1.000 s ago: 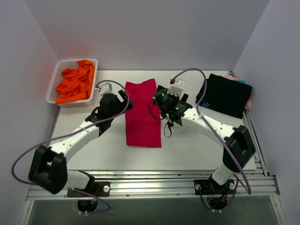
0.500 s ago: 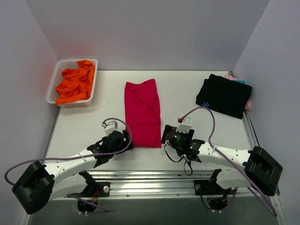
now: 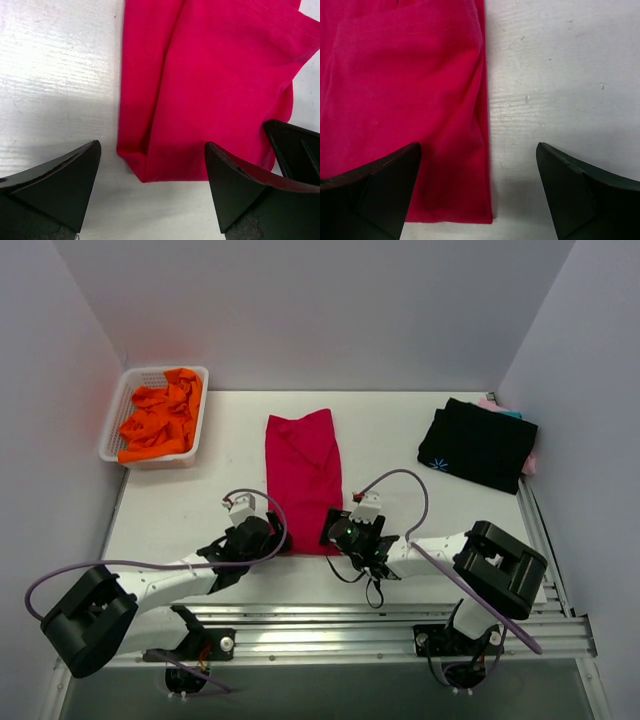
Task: Fold and stack the t-shirts
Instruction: Fold the folded rectangular tshirt in 1/3 of the way, then grab one side of the 2/3 rectangular tshirt with both arms
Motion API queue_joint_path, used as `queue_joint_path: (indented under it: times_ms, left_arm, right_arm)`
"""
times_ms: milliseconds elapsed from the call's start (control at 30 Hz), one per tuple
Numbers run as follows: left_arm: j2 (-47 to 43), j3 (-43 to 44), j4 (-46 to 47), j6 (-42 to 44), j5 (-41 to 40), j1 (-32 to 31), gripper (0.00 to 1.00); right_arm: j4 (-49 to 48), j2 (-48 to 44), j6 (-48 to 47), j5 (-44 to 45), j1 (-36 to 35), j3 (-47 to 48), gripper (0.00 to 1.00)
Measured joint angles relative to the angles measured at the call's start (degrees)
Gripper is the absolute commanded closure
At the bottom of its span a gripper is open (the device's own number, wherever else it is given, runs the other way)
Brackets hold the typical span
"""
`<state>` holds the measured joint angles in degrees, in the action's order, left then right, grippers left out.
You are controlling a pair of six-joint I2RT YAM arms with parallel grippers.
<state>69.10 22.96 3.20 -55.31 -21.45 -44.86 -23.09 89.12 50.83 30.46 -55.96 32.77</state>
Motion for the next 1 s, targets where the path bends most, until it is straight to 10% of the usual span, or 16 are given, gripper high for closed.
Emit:
queue_joint_path:
  times_ms: [100,433,567,1000]
  left_arm:
    - [1.2,-0.1,1.7,-0.2,0.0,0.0,0.38]
    - [7.0,-0.3,8.4,0.3,0.7,0.0,0.68]
    - [7.8,-0.3,9.3,0.3,0.8,0.1,0.97]
    - [-3.6,-0.8,-3.7,-2.8,-2.9,-9.5,0.98]
  right_arm:
    - [-2.1,1.1,0.1,0.0,0.0,0.3,0.2]
    - [-7.0,4.2,0.6,-1.6,0.0,0.2,0.78]
    - [-8.9,4.5,1.2,-2.6,0.0,-0.7,0.94]
    - [1.1,-1.0,7.1,-0.5,-6.8,-2.3,1.0]
